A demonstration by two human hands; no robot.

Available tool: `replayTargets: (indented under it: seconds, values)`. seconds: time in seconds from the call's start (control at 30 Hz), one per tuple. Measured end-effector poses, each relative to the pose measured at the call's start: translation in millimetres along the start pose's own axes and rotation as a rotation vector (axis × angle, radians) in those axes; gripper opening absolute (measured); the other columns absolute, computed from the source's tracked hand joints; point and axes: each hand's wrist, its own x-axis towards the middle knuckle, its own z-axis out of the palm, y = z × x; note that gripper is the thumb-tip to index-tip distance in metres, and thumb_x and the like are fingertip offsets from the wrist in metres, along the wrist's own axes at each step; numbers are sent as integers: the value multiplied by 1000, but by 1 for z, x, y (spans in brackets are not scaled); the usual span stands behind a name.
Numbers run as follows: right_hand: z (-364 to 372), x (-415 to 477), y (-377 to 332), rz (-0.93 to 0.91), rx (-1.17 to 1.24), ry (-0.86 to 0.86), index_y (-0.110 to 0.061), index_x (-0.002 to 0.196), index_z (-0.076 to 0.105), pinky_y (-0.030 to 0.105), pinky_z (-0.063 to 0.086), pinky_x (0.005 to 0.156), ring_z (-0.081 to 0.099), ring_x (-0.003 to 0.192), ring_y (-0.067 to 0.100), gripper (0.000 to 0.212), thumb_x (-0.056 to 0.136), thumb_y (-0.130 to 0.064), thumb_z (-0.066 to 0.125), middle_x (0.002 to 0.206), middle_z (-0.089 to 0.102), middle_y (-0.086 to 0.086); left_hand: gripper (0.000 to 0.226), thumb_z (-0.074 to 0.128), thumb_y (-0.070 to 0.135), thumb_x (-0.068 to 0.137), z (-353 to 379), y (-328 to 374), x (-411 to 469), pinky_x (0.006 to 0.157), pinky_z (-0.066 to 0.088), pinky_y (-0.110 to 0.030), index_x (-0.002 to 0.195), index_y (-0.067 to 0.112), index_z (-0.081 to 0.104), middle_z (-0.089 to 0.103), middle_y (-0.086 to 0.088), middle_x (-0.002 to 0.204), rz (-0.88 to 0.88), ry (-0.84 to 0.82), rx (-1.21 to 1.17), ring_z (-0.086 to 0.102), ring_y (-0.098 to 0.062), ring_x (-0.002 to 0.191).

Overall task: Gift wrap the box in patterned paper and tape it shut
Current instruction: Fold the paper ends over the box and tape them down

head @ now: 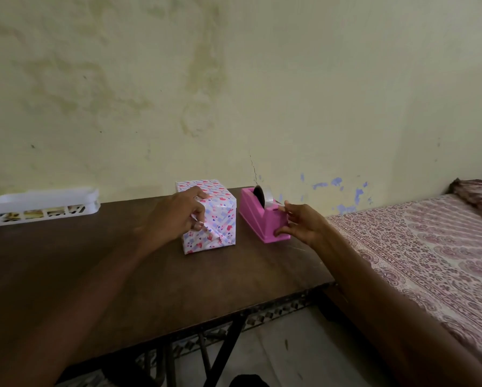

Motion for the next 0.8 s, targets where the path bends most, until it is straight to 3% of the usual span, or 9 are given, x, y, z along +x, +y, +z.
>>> replayTargets:
  seconds: [0.17, 0.27, 0.33, 0.43, 0.53, 0.6, 0.7, 0.8]
  values:
    - [-6, -2, 15, -63, -45, 9, 4, 122, 56, 42, 61, 75, 64, 109, 33, 34, 91, -8, 64, 120, 61, 17, 42, 83, 19, 70, 0, 2, -2, 75, 40, -24, 55, 42, 50, 51, 13, 136, -4, -6, -6, 57, -7, 103]
    - [-8, 3, 21, -129, -249, 123, 3, 99, 67, 46, 59, 85, 71, 97, 29, 17, 90, -11, 67, 109, 67, 15, 41, 83, 20, 69, 0, 3, -2, 73, 37, -23, 56, 41, 51, 51, 13, 136, -15, -13, -13, 57, -5, 97]
    - [-8, 7, 23, -192, -432, 222, 0, 86, 69, 37, 61, 77, 74, 82, 22, 14, 86, -14, 72, 97, 71, 13, 40, 84, 20, 68, -1, 4, -3, 70, 34, -22, 56, 40, 51, 51, 13, 135, -24, -29, -21, 55, -1, 90]
    - [-11, 4, 29, -245, -765, 355, -1, 85, 73, 17, 54, 55, 69, 62, 8, 15, 82, -15, 77, 76, 73, 7, 35, 84, 21, 69, -3, 6, -3, 71, 33, -21, 58, 37, 55, 52, 12, 135, -22, -31, -9, 57, -4, 93]
    - [-16, -5, 35, -342, -832, 451, -6, 76, 74, 31, 61, 62, 71, 66, 17, 14, 83, -18, 77, 69, 72, 8, 31, 84, 22, 69, -4, 8, -3, 73, 34, -22, 61, 35, 57, 52, 12, 134, -22, -30, 7, 59, -12, 107]
    - [-10, -14, 36, -475, -883, 477, -15, 68, 70, 30, 59, 57, 69, 61, 19, 20, 88, -18, 72, 64, 69, 6, 30, 84, 22, 69, -5, 9, -2, 72, 34, -22, 61, 35, 58, 53, 11, 134, -24, -40, 11, 59, -12, 105]
    - [15, -35, 35, -552, -880, 353, -19, 73, 68, 17, 50, 49, 65, 56, 11, 19, 92, -19, 67, 67, 68, 2, 27, 83, 22, 69, -5, 10, -2, 71, 32, -21, 62, 33, 60, 53, 11, 133, -26, -31, 17, 61, -12, 102]
    - [47, -51, 46, -495, -784, 31, -15, 80, 70, 19, 53, 54, 64, 60, 9, 14, 92, -20, 65, 75, 69, 5, 24, 83, 21, 69, -4, 10, -4, 71, 34, -20, 63, 30, 62, 54, 11, 132, -30, -15, 10, 61, -11, 101]
